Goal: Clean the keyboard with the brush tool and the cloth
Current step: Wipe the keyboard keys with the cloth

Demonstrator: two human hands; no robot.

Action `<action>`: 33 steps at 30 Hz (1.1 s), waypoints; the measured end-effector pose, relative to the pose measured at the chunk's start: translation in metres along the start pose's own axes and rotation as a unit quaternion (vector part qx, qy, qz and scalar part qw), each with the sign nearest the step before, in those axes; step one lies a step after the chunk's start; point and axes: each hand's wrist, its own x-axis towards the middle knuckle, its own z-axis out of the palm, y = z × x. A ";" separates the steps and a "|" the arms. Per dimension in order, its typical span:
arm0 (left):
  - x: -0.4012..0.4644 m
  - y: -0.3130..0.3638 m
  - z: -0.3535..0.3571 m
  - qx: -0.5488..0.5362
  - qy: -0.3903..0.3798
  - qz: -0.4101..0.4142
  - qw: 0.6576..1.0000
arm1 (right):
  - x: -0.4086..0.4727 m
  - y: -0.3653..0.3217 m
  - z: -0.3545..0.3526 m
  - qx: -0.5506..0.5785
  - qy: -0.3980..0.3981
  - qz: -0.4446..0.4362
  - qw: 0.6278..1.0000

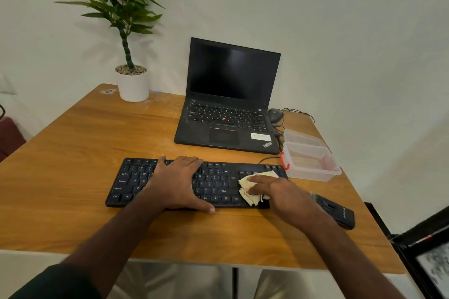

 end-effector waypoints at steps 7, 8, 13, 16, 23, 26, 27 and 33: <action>0.000 0.000 -0.002 0.002 -0.010 0.003 1.000 | 0.006 0.004 0.014 0.084 0.055 0.044 0.994; 0.001 0.000 -0.002 0.001 -0.009 0.002 1.000 | 0.007 -0.001 0.017 0.064 0.030 0.036 0.997; 0.001 -0.002 -0.002 0.002 -0.011 0.000 1.000 | 0.005 0.014 0.017 0.043 0.044 0.071 0.996; 0.001 -0.002 -0.003 -0.004 -0.010 0.001 1.000 | -0.001 0.022 0.014 0.044 0.063 0.085 0.993; -0.001 -0.011 -0.005 0.000 -0.016 0.000 1.000 | 0.002 0.031 0.003 0.285 0.211 0.125 0.927; -0.003 -0.017 -0.006 0.000 -0.019 -0.003 1.000 | 0.017 0.025 -0.005 0.261 0.310 0.128 0.905; -0.004 -0.018 -0.007 0.001 -0.018 -0.003 1.000 | 0.023 0.021 -0.005 0.220 0.290 0.118 0.924; -0.006 -0.021 -0.006 0.004 -0.015 -0.004 1.000 | 0.037 0.007 0.006 0.014 0.056 0.135 0.989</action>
